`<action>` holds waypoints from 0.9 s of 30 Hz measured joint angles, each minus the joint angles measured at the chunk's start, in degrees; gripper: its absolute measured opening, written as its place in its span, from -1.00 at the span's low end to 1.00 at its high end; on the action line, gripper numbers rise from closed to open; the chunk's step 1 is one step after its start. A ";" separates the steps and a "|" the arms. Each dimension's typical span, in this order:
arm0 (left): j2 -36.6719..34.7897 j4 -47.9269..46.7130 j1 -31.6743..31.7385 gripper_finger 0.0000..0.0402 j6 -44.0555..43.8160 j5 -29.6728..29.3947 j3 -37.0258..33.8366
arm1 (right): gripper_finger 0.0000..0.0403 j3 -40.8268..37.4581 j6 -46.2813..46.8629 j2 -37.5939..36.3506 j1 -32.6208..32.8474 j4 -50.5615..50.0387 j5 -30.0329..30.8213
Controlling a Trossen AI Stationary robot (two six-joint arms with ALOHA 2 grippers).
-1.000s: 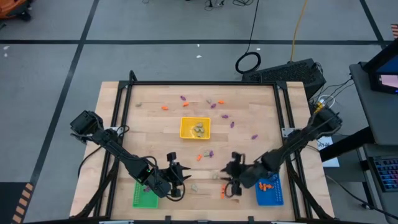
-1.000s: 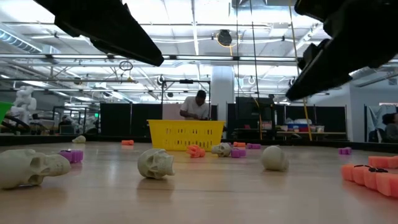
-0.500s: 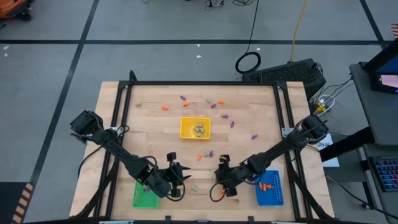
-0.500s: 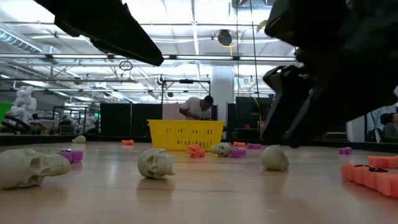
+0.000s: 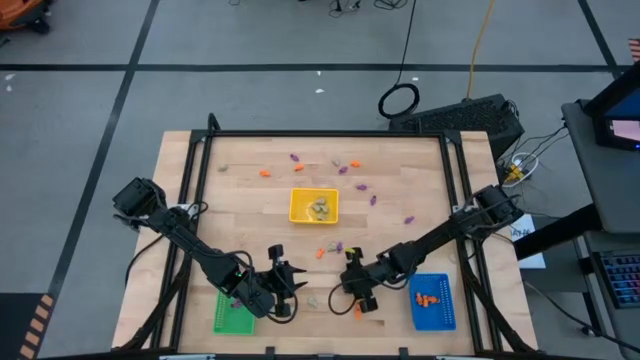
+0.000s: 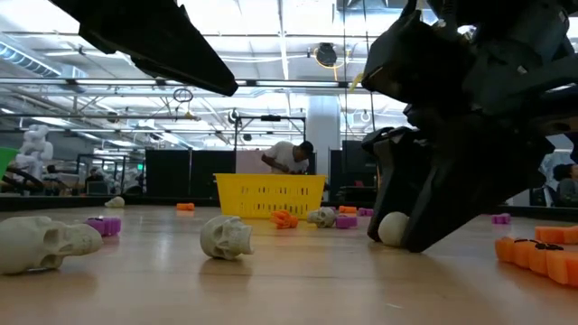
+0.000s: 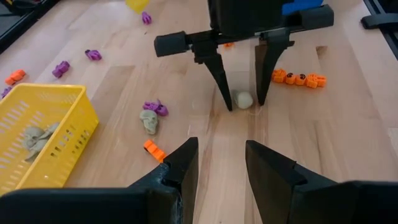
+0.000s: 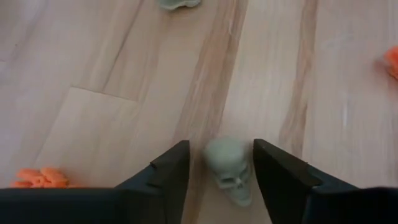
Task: Sort Halloween decoration
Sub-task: Put the white skull toy in the yellow basket
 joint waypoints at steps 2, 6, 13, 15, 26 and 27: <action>0.00 0.00 0.02 -0.34 0.00 0.00 0.00 | -0.30 -0.02 0.21 -0.57 -0.01 -0.73 -0.07; 0.00 0.00 0.01 -0.34 0.00 0.00 0.00 | -0.48 -0.19 -0.29 -1.95 0.14 -1.54 0.22; 0.00 -0.01 0.02 -0.34 0.04 0.00 0.00 | -0.75 -0.31 -0.64 -3.91 0.21 -1.55 0.26; 0.00 -0.01 0.01 -0.34 0.04 0.00 0.00 | -0.76 -0.29 0.04 -4.82 0.24 -1.31 0.28; 0.00 0.00 0.00 -0.34 0.44 0.00 0.00 | -0.75 -0.27 -2.98 -23.47 3.79 -5.17 4.03; 0.00 0.00 0.00 -0.34 0.44 0.00 0.00 | -0.74 -0.26 -3.46 -25.70 4.59 -6.93 5.93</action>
